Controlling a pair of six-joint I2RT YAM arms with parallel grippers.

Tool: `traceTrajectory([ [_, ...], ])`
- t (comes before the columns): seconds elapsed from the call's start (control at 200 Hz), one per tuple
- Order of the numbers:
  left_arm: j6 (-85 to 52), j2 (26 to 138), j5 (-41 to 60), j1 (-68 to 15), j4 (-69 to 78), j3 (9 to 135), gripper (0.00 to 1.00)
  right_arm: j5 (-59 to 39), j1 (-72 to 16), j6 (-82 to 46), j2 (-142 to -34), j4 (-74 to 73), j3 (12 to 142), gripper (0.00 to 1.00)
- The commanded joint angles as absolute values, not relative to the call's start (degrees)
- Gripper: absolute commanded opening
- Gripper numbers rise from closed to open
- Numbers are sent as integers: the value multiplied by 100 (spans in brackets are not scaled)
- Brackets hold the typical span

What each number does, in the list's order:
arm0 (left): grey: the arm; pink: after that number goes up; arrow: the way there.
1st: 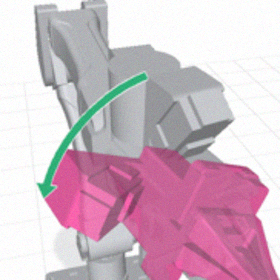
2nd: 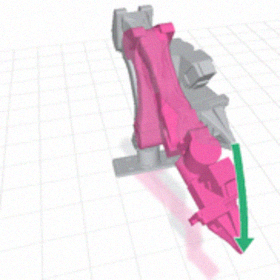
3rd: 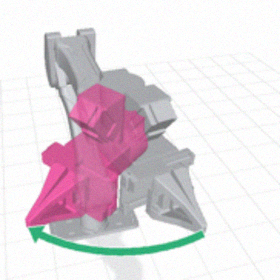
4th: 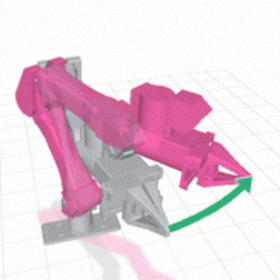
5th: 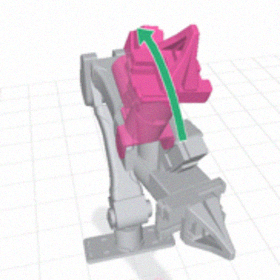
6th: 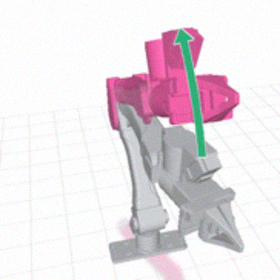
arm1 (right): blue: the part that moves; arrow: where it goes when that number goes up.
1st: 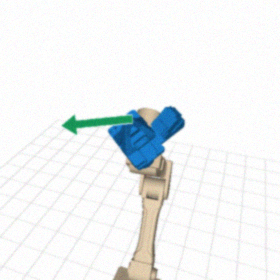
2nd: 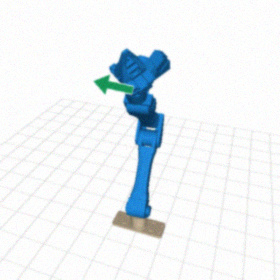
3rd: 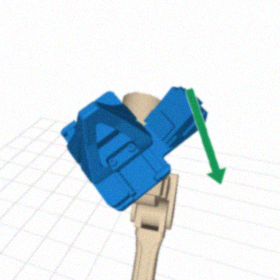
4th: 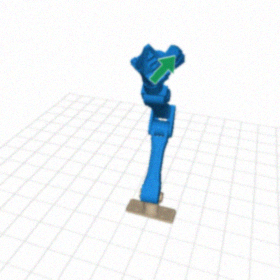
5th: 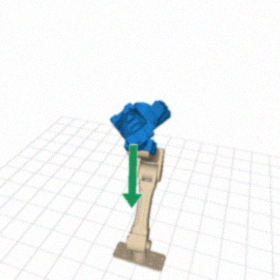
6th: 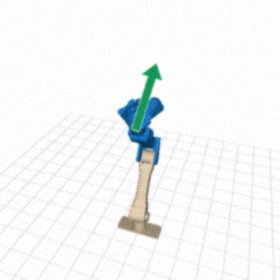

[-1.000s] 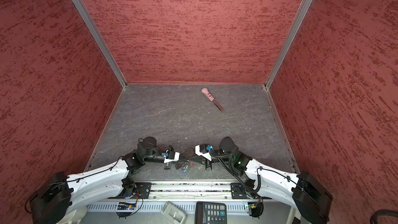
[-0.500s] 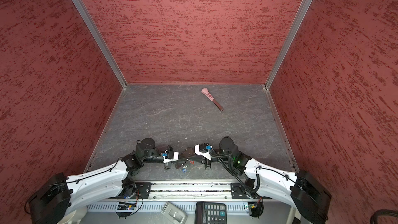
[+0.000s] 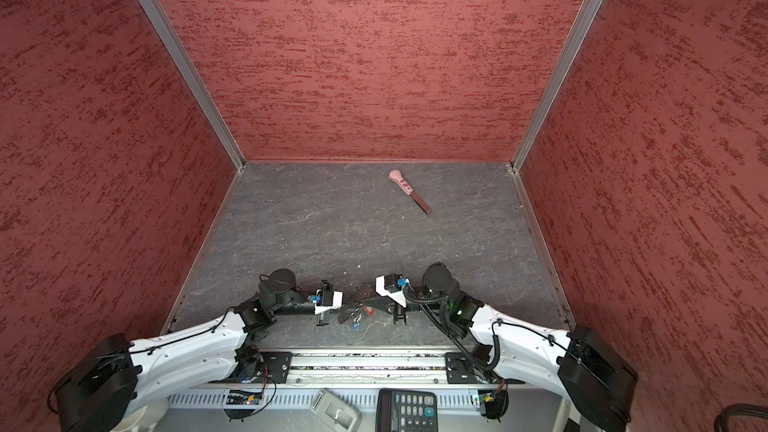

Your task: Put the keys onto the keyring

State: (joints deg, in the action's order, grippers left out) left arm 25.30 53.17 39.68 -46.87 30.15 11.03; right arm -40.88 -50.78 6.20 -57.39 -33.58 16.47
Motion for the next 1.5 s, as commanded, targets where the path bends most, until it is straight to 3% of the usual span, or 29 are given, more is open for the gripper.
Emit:
traceTrajectory([
  [0.0,2413,5177,3761,-4646,3847,1170,0,-4232,-5098,592,-5862,-3199,1680,0],
  [1.493,2310,4921,3426,-4577,4178,984,0,-4091,-5089,778,-5804,-2797,1635,0],
])
